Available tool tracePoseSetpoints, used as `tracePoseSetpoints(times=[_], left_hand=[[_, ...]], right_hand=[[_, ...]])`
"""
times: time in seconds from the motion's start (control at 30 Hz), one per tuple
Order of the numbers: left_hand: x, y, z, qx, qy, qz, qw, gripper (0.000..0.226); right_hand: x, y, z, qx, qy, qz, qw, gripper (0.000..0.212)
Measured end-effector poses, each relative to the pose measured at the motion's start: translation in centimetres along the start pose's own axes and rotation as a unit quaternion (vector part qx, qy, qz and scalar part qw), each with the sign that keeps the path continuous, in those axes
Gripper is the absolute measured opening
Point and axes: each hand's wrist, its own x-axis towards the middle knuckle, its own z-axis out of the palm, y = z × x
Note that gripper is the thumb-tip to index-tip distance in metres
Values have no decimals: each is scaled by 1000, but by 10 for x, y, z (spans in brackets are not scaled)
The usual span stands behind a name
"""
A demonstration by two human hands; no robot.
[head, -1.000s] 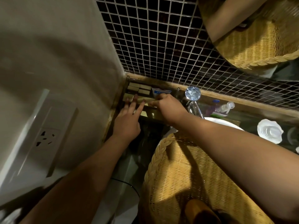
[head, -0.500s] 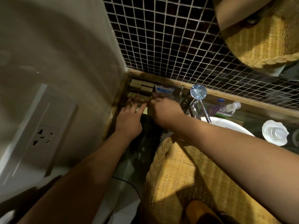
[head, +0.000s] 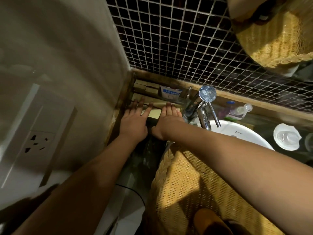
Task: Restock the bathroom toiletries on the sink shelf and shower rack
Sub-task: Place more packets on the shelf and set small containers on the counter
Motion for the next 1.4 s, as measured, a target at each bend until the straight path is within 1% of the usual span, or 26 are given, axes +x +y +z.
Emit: tracePoseSetpoints(times=[0.17, 0.27, 0.47, 0.57, 0.67, 0.73, 0.77, 0.87, 0.93, 1.0, 1.07, 1.13, 1.23, 1.33, 1.4], left_hand=[[6, 0, 7, 2, -5, -2, 1000, 99], [8, -1, 10, 0, -3, 0, 1000, 100], [8, -1, 9, -11, -9, -2, 1000, 104], [9, -1, 5, -11, -24, -4, 1000, 108], [11, -1, -1, -11, -54, -9, 998, 114], [7, 0, -8, -18, -72, -16, 997, 112], [3, 0, -12, -23, -67, -18, 997, 107], [-15, 5, -22, -41, -21, -31, 998, 96], [-30, 9, -31, -85, 1, -76, 993, 93], [-46, 18, -41, -122, 40, -117, 985, 86], [-61, 33, -53, -123, 89, -120, 981, 78], [-74, 49, -69, -124, 121, -105, 979, 72], [-91, 78, -90, -114, 155, -45, 980, 66], [-110, 107, -97, -86, 191, 35, 977, 64], [-121, 126, -99, -66, 188, 62, 978, 65]], right_hand=[[5, -1, 2, -10, -3, 0, 1000, 106], [8, -3, 2, -13, -10, 4, 1000, 109], [14, 2, 8, -80, -23, -6, 997, 128], [16, 3, 5, -91, -40, -12, 995, 133], [13, 3, 0, -87, -40, -10, 995, 130], [5, 4, -8, -60, -25, -29, 997, 125], [-1, 5, -12, -43, -10, -41, 998, 123], [-32, 12, -26, -21, 39, -80, 996, 114], [-58, 24, -28, -19, 64, -112, 991, 109], [-82, 41, -23, 8, 90, -144, 986, 103], [-103, 61, -17, 52, 111, -174, 977, 94], [-125, 81, -13, 51, 139, -201, 968, 86], [-158, 112, -5, 13, 182, -218, 959, 82], [-184, 143, 12, -2, 203, -205, 957, 80], [-196, 162, 23, -10, 213, -192, 958, 76]])
